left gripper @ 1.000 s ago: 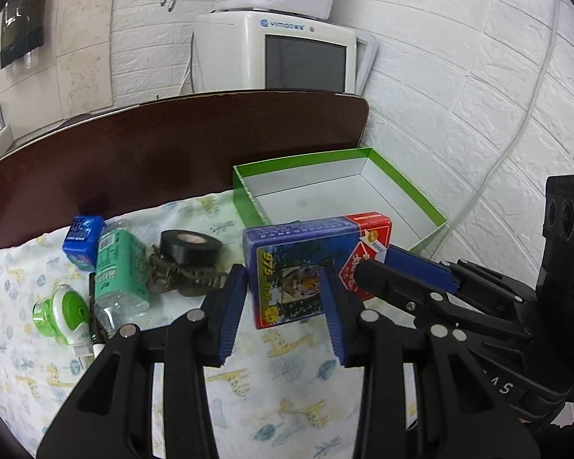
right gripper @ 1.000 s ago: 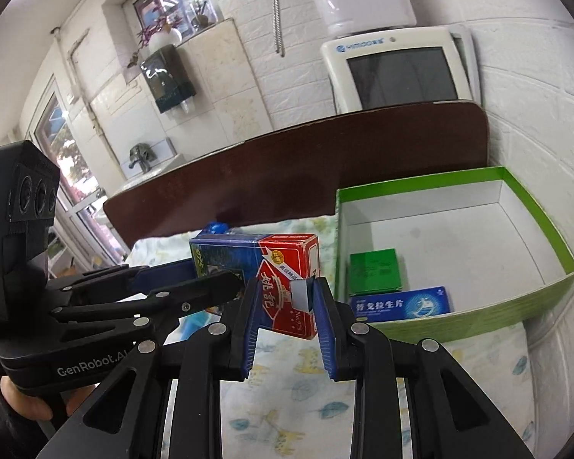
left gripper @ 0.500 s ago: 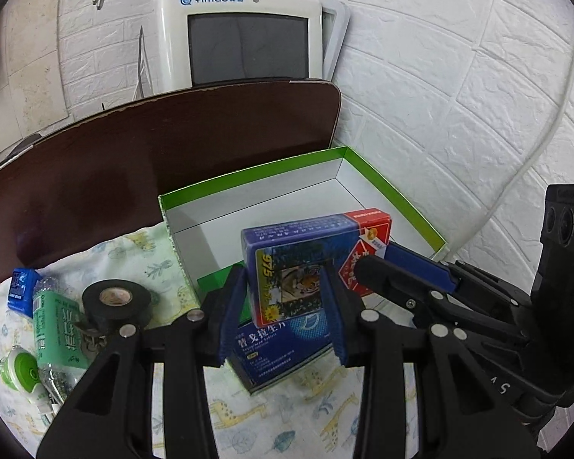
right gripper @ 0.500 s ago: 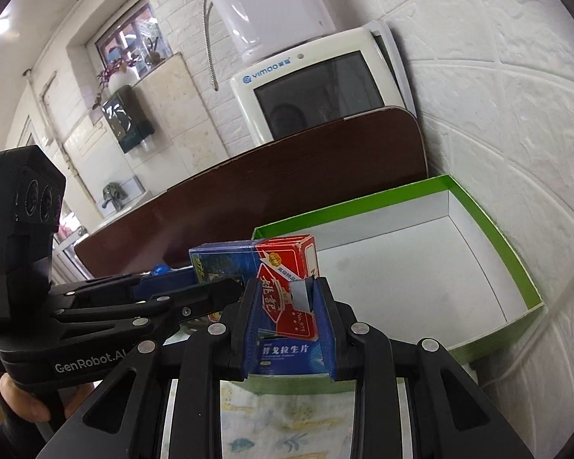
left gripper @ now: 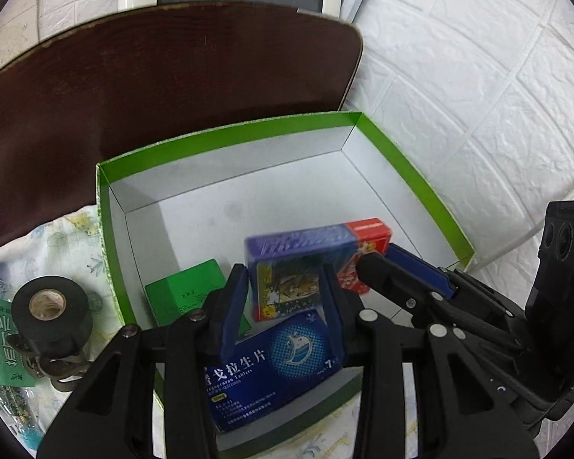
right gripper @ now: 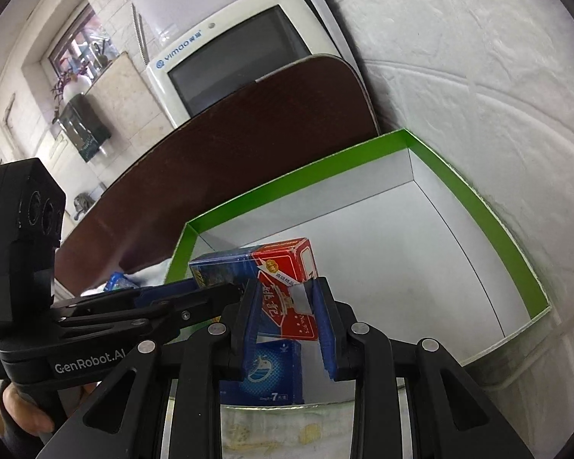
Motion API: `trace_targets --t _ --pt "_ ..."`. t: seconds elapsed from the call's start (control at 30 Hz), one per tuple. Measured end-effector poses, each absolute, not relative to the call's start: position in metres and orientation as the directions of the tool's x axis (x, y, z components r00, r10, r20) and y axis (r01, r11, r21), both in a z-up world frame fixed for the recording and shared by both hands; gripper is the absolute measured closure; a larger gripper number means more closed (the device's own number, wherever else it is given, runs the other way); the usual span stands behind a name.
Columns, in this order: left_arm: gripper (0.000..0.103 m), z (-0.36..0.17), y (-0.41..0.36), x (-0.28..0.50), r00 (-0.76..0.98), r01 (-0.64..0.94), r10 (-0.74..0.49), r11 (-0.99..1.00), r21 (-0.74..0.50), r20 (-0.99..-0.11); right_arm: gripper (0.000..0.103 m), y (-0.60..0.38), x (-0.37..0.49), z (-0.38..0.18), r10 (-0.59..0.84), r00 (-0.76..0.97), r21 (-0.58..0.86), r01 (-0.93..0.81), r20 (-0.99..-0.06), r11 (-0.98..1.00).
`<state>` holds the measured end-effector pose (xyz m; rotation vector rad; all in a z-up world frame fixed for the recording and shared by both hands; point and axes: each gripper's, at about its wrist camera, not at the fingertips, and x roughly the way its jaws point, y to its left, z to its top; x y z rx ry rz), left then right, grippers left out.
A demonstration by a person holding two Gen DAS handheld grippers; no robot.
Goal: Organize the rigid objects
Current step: 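Carry the card box into the green-rimmed box and release, then move the right gripper to the green-labelled bottle and grasp its middle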
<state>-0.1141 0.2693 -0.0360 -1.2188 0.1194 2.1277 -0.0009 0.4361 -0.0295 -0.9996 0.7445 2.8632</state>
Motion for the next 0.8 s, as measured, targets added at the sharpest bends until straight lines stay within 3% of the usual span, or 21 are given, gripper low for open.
trace_targets --t 0.1,0.2,0.37,0.53,0.63,0.8 --pt "0.065 -0.037 0.261 -0.108 -0.308 -0.601 0.519 -0.756 -0.259 -0.797 0.072 0.434 -0.002 -0.032 -0.081 -0.794 0.391 -0.206 -0.603 -0.897" --pt "0.063 -0.025 0.245 -0.091 -0.369 -0.615 0.498 -0.764 -0.196 -0.785 0.072 0.428 0.004 -0.025 -0.062 -0.799 0.380 -0.215 -0.598 -0.899" --pt "0.044 -0.002 0.191 -0.063 -0.469 -0.589 0.487 -0.794 -0.150 -0.737 0.072 0.408 0.012 -0.004 -0.074 -0.819 0.359 -0.166 -0.569 -0.919" --pt "0.043 0.003 0.119 -0.053 -0.529 -0.492 0.460 -0.851 -0.184 -0.713 0.072 0.372 0.012 0.014 -0.159 -0.814 0.364 -0.068 -0.558 -0.929" --pt "0.043 0.000 0.083 -0.047 -0.589 -0.418 0.382 -0.898 -0.136 -0.712 0.072 0.339 0.010 0.020 -0.204 -0.796 0.340 -0.003 -0.570 -0.940" --pt "0.042 -0.019 0.039 -0.047 -0.599 -0.328 0.304 -0.937 -0.119 -0.741 0.063 0.277 0.000 0.019 -0.307 -0.732 0.331 0.118 -0.608 -0.936"
